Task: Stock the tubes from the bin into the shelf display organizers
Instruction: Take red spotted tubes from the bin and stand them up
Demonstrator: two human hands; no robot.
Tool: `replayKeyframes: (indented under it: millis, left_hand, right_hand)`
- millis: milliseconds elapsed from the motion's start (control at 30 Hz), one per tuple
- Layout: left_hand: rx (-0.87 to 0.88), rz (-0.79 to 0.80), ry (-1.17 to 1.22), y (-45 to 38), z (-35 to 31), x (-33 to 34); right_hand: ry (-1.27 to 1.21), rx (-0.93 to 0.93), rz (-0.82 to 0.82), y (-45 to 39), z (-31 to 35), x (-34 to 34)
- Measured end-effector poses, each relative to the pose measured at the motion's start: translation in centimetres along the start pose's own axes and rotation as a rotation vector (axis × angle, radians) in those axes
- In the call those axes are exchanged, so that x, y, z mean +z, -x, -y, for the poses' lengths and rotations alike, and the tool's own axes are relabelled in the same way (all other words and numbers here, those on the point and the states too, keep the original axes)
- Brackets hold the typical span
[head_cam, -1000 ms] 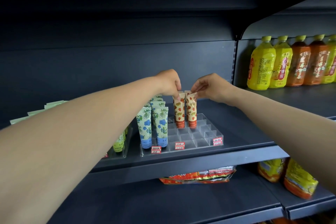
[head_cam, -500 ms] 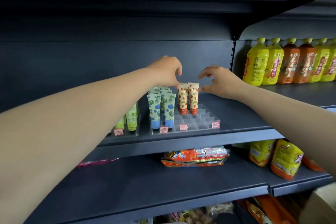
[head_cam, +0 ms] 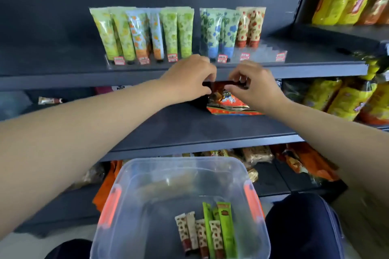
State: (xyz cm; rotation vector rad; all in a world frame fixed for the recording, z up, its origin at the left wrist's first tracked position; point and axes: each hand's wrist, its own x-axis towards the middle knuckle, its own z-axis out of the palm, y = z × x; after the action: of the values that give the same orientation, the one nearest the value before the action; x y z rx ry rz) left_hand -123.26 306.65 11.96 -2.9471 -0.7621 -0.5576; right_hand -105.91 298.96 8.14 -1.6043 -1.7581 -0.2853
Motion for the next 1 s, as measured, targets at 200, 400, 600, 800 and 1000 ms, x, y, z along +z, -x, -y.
replayKeyframes:
  millis: [200, 400, 600, 800, 1000]
  left_hand:
    - [-0.127, 0.173, 0.127, 6.5, 1.9, 9.2]
    - [-0.342, 0.460, 0.241, 13.9, 3.6, 20.3]
    - [-0.563, 0.600, 0.369, 18.6, 5.2, 26.6]
    - [-0.701, 0.729, 0.454, 21.9, 4.9, 31.9]
    - [-0.755, 0.756, 0.690, 22.8, 3.6, 35.6]
  right_hand:
    - [-0.145, 0.133, 0.168, 7.6, 1.1, 7.7]
    - [-0.193, 0.284, 0.449, 14.9, 0.8, 16.1]
    - [-0.220, 0.421, 0.678, 20.0, -0.5, 21.7]
    - [-0.223, 0.477, 0.950, 23.4, -1.1, 26.2]
    - [-0.093, 0.371, 1.177, 24.5, 0.3, 29.6]
